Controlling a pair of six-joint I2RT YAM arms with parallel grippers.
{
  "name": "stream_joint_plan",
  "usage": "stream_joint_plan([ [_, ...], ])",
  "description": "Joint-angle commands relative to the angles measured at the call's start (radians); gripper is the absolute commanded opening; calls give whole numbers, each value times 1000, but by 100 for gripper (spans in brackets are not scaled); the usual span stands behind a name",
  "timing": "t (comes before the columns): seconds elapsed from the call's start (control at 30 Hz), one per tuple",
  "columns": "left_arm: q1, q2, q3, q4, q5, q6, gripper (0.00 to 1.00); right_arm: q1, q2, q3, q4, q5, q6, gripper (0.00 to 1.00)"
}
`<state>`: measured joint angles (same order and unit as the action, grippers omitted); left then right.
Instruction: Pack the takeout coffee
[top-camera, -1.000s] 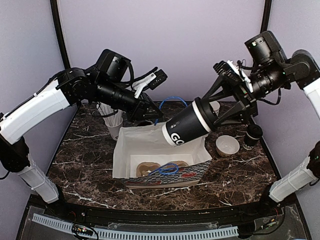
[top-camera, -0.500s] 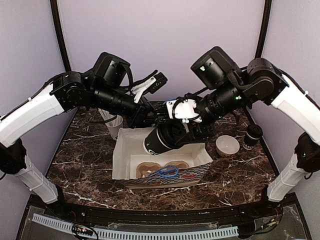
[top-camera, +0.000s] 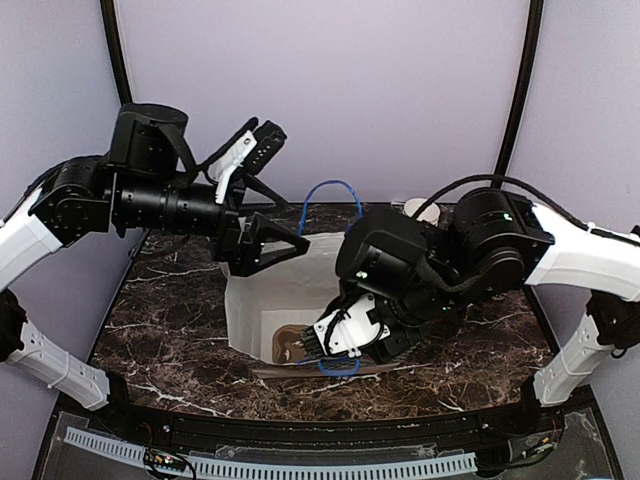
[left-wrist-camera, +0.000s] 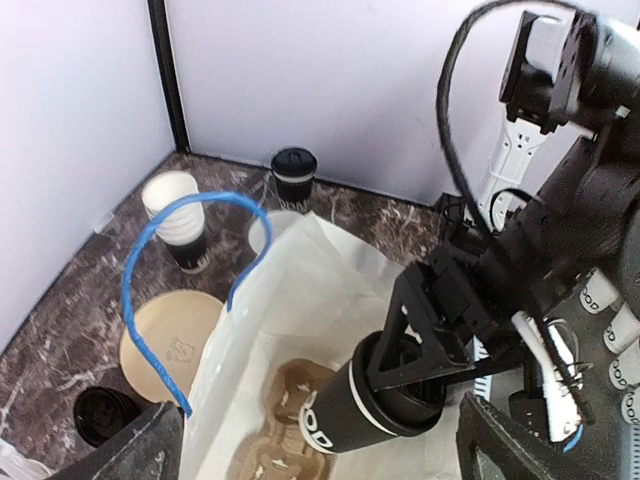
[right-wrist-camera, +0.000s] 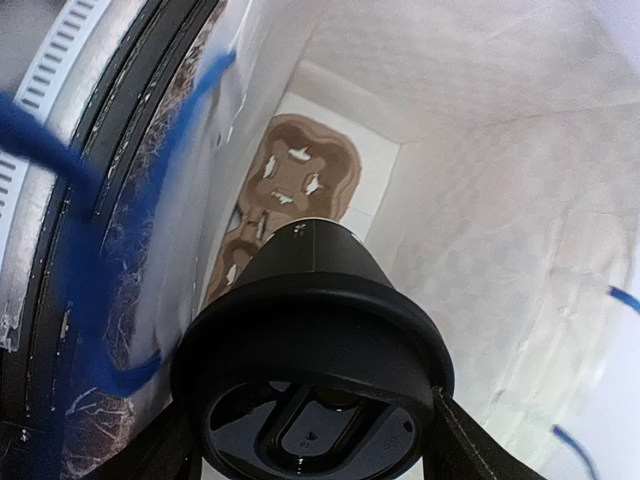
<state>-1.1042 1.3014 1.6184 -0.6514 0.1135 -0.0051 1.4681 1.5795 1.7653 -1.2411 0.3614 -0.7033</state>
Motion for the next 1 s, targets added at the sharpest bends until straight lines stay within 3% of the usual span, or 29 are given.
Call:
stream_joint_plan([
  [0.0, -2, -141, -119, 183, -93, 95, 99, 38, 1, -103, -49, 73, 38, 50],
  [0.23, 24, -256, -346, 465, -309, 273, 99, 108, 2, -157, -89, 90, 58, 50],
  [0.5, 156, -264, -461, 541, -189, 244, 99, 188, 5, -175, -71, 158, 65, 49],
  [0.97, 181, -234, -590, 624, -67, 216, 99, 179, -80, -311, 150, 325, -53, 49],
])
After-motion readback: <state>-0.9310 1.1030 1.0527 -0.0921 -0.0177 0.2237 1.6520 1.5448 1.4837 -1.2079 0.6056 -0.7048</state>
